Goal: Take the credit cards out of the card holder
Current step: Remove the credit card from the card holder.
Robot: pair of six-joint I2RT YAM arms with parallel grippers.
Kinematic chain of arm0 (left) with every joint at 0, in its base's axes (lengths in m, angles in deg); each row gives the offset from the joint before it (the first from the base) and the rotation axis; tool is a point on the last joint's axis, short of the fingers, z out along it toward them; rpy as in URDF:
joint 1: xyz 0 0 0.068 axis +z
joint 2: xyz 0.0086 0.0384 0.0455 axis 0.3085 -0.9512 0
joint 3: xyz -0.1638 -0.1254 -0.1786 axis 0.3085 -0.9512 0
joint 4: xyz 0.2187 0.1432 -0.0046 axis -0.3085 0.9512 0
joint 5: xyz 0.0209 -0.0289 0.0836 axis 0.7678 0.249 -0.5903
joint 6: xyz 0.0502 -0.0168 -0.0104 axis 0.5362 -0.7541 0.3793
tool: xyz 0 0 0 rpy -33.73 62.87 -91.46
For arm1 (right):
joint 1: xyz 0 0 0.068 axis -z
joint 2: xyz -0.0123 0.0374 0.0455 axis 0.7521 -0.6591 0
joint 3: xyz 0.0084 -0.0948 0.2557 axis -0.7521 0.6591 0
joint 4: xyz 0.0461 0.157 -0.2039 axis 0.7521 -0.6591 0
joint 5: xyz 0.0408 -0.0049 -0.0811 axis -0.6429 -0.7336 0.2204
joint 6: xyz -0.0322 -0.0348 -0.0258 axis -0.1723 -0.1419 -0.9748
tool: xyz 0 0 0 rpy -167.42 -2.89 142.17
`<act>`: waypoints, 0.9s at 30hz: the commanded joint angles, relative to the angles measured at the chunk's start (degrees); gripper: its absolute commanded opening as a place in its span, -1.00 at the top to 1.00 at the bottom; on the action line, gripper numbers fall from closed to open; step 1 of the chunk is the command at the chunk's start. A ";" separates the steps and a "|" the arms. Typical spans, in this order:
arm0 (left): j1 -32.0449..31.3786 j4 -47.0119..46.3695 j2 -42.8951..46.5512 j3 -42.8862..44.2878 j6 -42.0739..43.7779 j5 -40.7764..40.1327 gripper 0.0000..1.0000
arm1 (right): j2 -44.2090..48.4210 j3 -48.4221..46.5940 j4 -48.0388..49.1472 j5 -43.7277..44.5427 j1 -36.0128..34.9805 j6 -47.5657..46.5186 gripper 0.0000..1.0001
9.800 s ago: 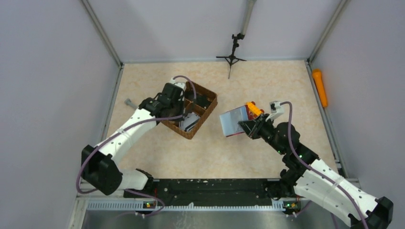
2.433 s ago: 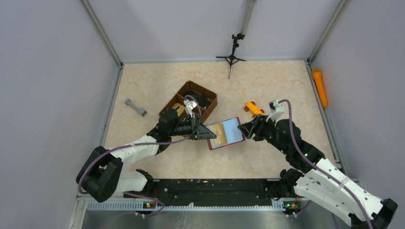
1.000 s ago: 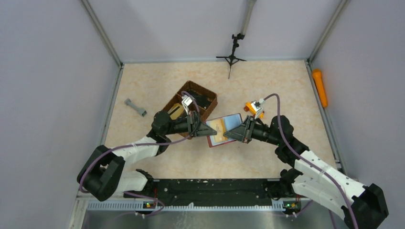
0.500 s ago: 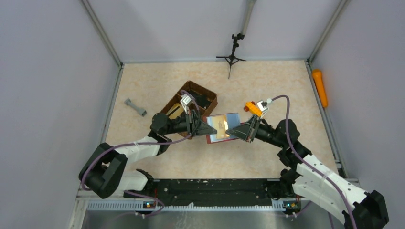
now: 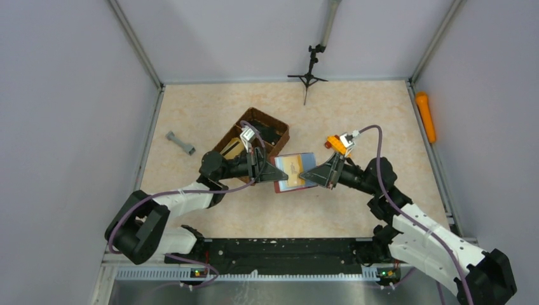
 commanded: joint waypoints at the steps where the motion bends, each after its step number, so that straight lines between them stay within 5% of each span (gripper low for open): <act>1: 0.02 -4.64 1.32 -0.05 -0.33 1.60 1.00 | -0.86 -2.83 4.84 -0.75 0.57 0.25 0.66; 5: 0.08 -4.69 1.89 -0.35 -0.15 1.59 1.00 | -0.89 -2.78 4.82 -0.04 0.57 0.54 1.00; 23: 2.72 -4.47 5.74 -2.56 -0.47 -0.33 1.00 | 3.75 -2.20 -2.76 3.03 1.80 -1.57 1.00; 27: 2.67 -4.74 5.39 -2.32 -1.15 0.38 1.00 | 1.85 -1.92 2.10 0.00 1.80 0.16 0.74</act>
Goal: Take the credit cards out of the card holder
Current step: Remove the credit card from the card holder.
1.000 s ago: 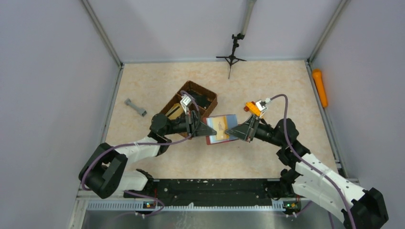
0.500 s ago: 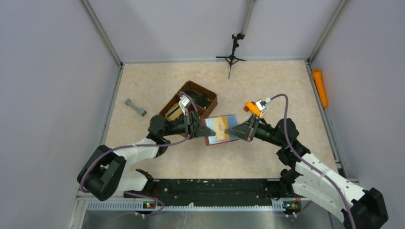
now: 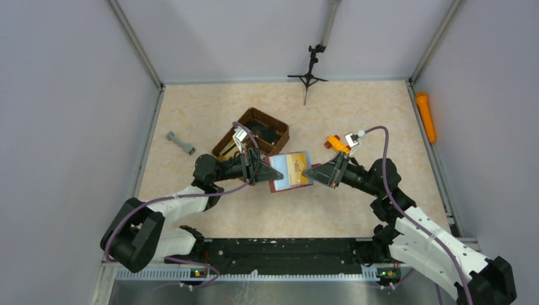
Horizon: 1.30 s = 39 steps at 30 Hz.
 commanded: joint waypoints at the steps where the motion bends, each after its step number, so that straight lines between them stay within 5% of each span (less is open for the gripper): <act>1: 0.31 -4.79 1.39 0.22 -1.23 0.92 1.00 | -1.96 -1.71 6.46 -3.11 0.60 1.11 0.70; 12: 0.15 -10.62 -1.74 0.21 -4.83 1.82 1.00 | -6.05 -1.65 15.13 -7.47 0.60 4.75 0.54; 18: 0.21 -10.84 -2.99 0.37 -5.37 2.40 1.00 | -5.85 -1.98 11.49 -5.87 0.60 4.44 0.96; 25: 2.75 -8.27 -1.18 -0.96 -5.03 1.05 1.00 | -3.91 -3.26 -1.41 -1.27 2.25 5.31 1.00; 31: 6.32 2.10 3.29 -2.59 -0.11 0.86 1.00 | -1.17 -1.77 -6.54 0.33 6.19 13.69 1.00; 39: 7.58 26.67 11.93 -0.32 13.32 -1.22 1.00 | -4.87 3.06 6.15 -8.55 8.46 37.06 1.00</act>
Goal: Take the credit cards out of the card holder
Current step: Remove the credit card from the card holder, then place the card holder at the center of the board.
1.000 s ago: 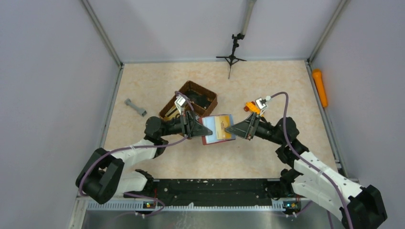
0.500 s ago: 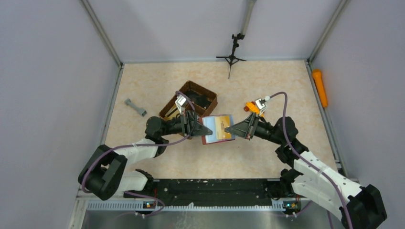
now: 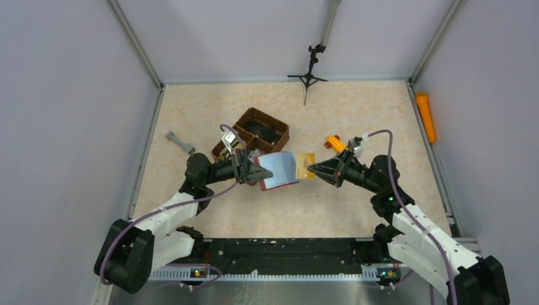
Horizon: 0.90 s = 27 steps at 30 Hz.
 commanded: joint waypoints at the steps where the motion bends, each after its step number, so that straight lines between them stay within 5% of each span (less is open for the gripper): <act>1: 0.50 14.85 5.08 2.53 10.30 -2.20 1.00 | -3.13 1.58 8.31 -6.61 0.81 19.29 1.00; 7: 0.59 21.26 7.99 3.39 14.08 -3.24 1.00 | 2.86 -0.40 -7.04 -0.89 0.81 28.72 1.00; 15: 0.46 23.59 4.12 2.83 14.76 -1.61 1.00 | 9.08 2.71 -9.88 4.19 0.77 37.89 1.00; 23: -3.48 24.06 0.47 2.77 16.30 -4.50 1.00 | 8.44 3.92 -6.29 4.75 0.82 36.37 1.00; 27: -5.83 24.52 -2.49 3.51 17.76 -6.14 1.00 | 5.29 1.26 -5.00 4.94 0.82 21.14 1.00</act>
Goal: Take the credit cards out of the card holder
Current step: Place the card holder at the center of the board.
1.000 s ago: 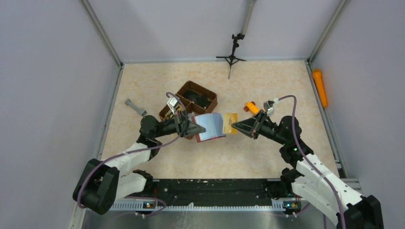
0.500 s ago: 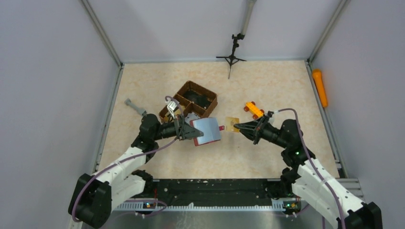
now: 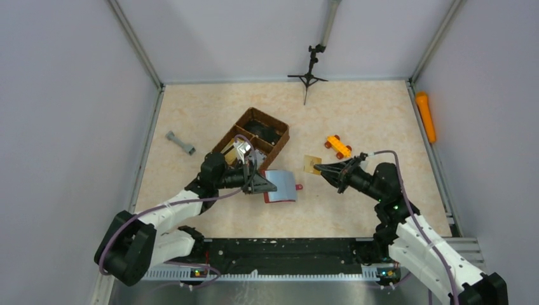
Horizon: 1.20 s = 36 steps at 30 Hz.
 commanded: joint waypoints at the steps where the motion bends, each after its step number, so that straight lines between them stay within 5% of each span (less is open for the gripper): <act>1: -2.23 -1.03 -2.83 2.58 3.07 -2.21 1.00 | -4.01 -4.45 1.99 -0.50 0.35 -16.15 1.00; 7: -3.86 7.35 -4.87 4.58 9.91 -5.34 0.94 | -11.66 -12.60 -0.77 -12.05 0.38 -49.02 1.00; 15: -3.95 16.07 -5.20 6.24 16.19 -8.36 0.86 | -8.43 -11.12 -3.27 -10.91 0.36 -63.74 1.00; 28: -4.18 38.38 7.97 14.34 25.02 -20.50 -0.48 | -8.60 -8.75 2.00 -14.69 0.32 -65.78 1.00; 31: -4.23 33.58 12.63 13.46 23.38 -16.76 -0.76 | -9.38 -7.88 5.62 -16.36 0.30 -63.95 1.00; 36: -4.28 3.54 13.49 5.66 9.20 -7.98 -0.80 | -11.07 -5.74 15.78 -20.09 0.29 -58.80 1.00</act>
